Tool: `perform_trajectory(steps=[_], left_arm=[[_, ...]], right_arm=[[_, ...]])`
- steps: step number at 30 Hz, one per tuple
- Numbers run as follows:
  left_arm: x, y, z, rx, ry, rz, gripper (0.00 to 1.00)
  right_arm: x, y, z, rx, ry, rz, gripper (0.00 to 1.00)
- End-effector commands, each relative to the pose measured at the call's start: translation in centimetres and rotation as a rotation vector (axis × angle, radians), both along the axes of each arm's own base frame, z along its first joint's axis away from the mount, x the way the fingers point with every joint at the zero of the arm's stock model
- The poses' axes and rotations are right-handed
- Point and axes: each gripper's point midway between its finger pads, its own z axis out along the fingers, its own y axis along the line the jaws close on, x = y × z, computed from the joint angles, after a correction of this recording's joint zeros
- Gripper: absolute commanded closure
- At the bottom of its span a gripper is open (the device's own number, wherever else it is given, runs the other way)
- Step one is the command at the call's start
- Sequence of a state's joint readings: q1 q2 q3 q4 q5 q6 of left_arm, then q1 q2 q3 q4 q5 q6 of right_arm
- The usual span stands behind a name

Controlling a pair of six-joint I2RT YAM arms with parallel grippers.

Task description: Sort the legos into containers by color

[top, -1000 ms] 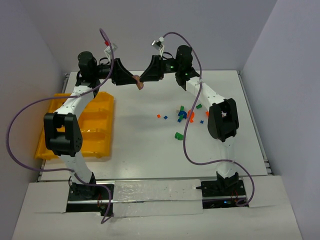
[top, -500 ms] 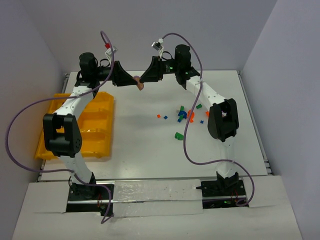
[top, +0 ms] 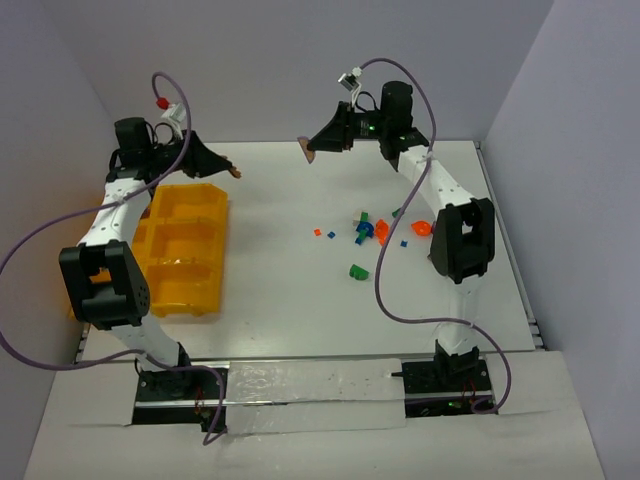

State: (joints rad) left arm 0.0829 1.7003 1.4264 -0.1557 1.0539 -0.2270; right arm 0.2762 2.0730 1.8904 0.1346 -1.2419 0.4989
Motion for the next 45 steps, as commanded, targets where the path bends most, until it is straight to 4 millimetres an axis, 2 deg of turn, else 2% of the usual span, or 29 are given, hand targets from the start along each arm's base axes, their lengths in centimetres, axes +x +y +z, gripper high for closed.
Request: perform_trajectory(steps=[1, 5, 9, 13, 16, 21, 28, 31, 34, 35, 40, 41, 43, 45], left_arm=[[2.5, 7.5, -1.1, 0.387, -0.104, 0.381, 1.0], [3.7, 12.1, -3.9, 0.568, -0.041, 0.572, 1.0], [4.2, 14.2, -6.6, 0.661, 0.027, 0.636, 1.0], [3.5, 15.4, -9.2, 0.739, 0.084, 0.648, 1.0], [3.0, 15.6, -10.1, 0.762, 0.097, 0.645, 0.98], [2.7, 15.6, -12.1, 0.769, 0.145, 0.63, 0.75], [3.1, 15.1, -13.2, 0.762, 0.187, 0.586, 0.57], [3.4, 14.5, -13.8, 0.744, 0.211, 0.55, 0.55], [3.9, 13.8, -13.2, 0.716, 0.204, 0.525, 0.42], [3.9, 13.7, -13.1, 0.709, 0.205, 0.521, 0.34], [3.9, 13.2, -11.3, 0.679, 0.173, 0.513, 0.07], [3.9, 12.9, -10.4, 0.662, 0.151, 0.506, 0.06], [3.6, 11.0, -7.7, 0.548, 0.076, 0.424, 0.06], [2.7, 8.5, -2.9, 0.411, -0.047, 0.351, 0.06]], right_arm=[[-1.0, -0.4, 2.0, -0.063, -0.112, -0.053, 1.0], [-0.5, -0.9, 0.7, -0.125, -0.122, -0.096, 1.0], [-0.2, -1.2, 0.2, -0.154, -0.133, -0.123, 1.0], [-0.1, -1.4, -0.3, -0.184, -0.141, -0.14, 1.0], [-0.1, -1.4, -0.5, -0.19, -0.141, -0.143, 1.0], [0.0, -1.4, -0.8, -0.197, -0.138, -0.146, 1.0], [0.1, -1.2, -0.9, -0.199, -0.138, -0.146, 1.0], [0.1, -1.2, -1.1, -0.202, -0.132, -0.148, 1.0], [0.2, -1.0, -1.3, -0.202, -0.126, -0.147, 1.0], [0.3, -1.1, -1.3, -0.201, -0.127, -0.149, 1.0], [0.3, -0.6, -1.2, -0.194, -0.124, -0.143, 1.0], [0.3, -0.6, -1.2, -0.191, -0.124, -0.139, 1.0], [0.1, -0.3, -1.1, -0.182, -0.124, -0.128, 1.0], [0.1, 0.2, -0.6, -0.163, -0.13, -0.114, 1.0]])
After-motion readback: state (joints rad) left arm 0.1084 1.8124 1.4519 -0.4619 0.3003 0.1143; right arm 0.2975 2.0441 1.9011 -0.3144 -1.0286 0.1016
